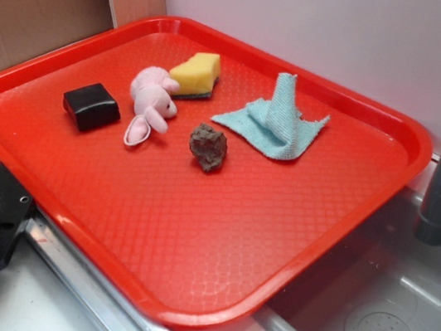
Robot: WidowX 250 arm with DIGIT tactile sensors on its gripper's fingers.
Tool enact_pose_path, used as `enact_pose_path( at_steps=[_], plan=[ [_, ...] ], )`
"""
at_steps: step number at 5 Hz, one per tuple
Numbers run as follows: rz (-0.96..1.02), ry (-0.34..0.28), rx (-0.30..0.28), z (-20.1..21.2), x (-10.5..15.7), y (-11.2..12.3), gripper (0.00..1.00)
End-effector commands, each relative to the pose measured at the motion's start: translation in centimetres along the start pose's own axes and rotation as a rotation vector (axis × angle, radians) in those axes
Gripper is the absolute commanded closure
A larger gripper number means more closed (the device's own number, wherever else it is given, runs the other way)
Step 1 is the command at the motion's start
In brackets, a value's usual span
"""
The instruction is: Grab the blue cloth.
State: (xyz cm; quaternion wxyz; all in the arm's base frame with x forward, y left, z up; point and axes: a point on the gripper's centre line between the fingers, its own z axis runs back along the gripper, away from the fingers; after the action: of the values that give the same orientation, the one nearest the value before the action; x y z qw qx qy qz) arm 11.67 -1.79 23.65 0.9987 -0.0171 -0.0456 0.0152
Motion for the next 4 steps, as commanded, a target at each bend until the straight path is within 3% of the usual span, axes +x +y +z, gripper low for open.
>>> enact_pose_path(
  at_steps=[1,2,3,4],
  plan=[
    [0.0,0.0,0.0,0.0,0.0,0.0,0.0],
    [0.121,0.041,0.034,-0.6,1.8,-0.9,0.0],
    [0.363,0.055,0.15,-1.5,3.2,-1.4,0.0],
    [0.613,0.02,0.159,-3.4,4.9,-2.9,0.0]
  ],
)
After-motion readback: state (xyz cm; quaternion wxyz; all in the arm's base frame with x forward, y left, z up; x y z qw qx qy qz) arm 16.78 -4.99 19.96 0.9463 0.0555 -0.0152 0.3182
